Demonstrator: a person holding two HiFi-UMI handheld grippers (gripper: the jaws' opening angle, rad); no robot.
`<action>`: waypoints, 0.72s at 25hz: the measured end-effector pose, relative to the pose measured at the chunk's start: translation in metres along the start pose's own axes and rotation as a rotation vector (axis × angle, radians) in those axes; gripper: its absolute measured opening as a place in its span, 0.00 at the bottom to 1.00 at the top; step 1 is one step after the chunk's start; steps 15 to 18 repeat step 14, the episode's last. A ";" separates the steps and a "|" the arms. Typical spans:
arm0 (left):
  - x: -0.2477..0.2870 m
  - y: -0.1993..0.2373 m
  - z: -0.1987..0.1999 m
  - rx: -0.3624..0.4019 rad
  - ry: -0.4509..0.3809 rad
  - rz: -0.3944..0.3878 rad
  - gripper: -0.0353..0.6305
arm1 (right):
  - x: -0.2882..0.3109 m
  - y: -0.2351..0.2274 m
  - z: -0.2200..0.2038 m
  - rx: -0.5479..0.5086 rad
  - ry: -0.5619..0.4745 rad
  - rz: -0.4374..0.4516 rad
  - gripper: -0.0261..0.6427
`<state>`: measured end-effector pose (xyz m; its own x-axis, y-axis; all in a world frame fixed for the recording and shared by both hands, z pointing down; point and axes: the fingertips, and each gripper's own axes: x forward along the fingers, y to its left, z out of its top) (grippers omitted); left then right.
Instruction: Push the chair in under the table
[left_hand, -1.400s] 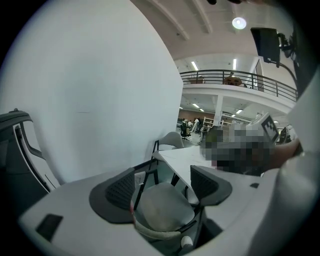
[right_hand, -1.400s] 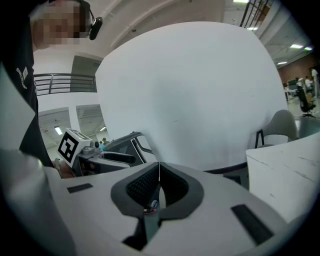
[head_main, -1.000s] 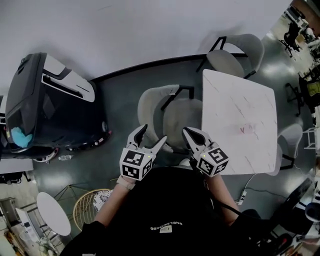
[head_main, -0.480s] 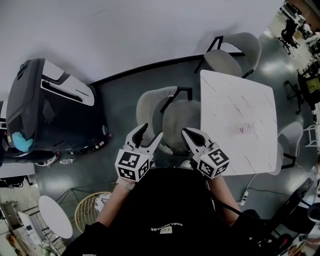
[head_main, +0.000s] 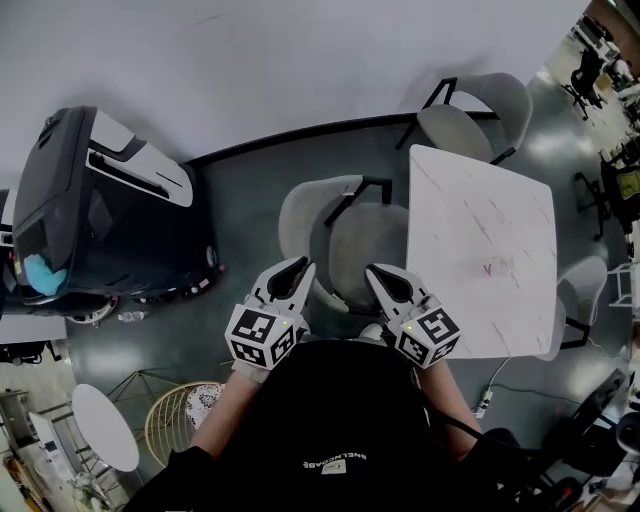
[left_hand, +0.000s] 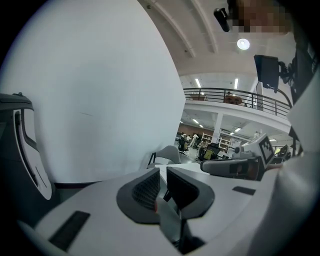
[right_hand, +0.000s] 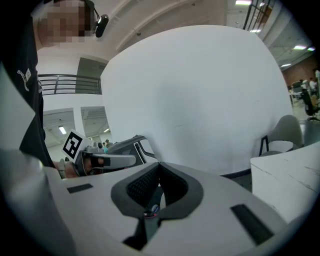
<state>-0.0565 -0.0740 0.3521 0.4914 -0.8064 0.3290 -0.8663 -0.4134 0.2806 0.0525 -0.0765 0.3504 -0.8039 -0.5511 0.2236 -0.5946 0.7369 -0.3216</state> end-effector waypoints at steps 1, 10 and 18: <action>-0.001 0.002 0.001 -0.007 -0.006 0.007 0.11 | 0.000 0.001 0.001 0.001 -0.001 0.000 0.06; -0.009 0.013 0.019 -0.016 -0.089 0.015 0.06 | 0.001 0.006 0.016 -0.017 -0.044 -0.009 0.06; -0.009 0.011 0.020 -0.034 -0.097 -0.002 0.06 | -0.004 0.007 0.020 -0.021 -0.056 -0.015 0.05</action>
